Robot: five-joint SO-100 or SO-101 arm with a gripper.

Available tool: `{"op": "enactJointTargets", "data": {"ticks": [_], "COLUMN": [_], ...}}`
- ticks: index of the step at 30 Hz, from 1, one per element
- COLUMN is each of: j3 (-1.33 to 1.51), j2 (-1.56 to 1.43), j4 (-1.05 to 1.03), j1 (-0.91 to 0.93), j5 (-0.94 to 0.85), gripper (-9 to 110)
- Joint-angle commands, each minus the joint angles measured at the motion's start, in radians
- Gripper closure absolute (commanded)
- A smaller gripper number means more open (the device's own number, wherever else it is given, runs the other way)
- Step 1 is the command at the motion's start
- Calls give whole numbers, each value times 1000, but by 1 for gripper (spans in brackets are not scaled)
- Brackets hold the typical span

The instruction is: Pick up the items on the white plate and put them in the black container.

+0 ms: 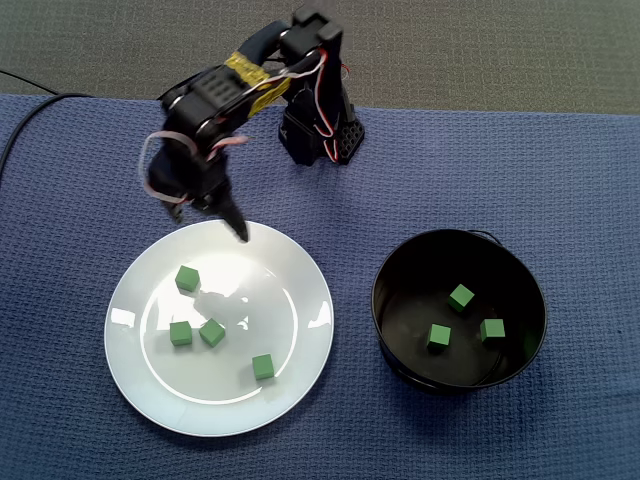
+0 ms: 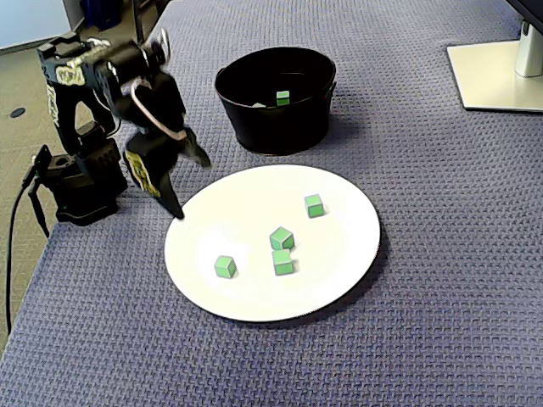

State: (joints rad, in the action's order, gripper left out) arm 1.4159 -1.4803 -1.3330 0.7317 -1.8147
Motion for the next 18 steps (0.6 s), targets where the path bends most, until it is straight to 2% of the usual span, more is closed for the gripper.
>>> {"op": "enactJointTargets", "data": {"ticks": [1, 8, 18], "j3": [-40, -178, -224], "j2": [117, 322, 456], "j4": [106, 126, 230], "j1": [38, 40, 21], "j5": [-17, 11, 38], "gripper": [59, 58, 56]}}
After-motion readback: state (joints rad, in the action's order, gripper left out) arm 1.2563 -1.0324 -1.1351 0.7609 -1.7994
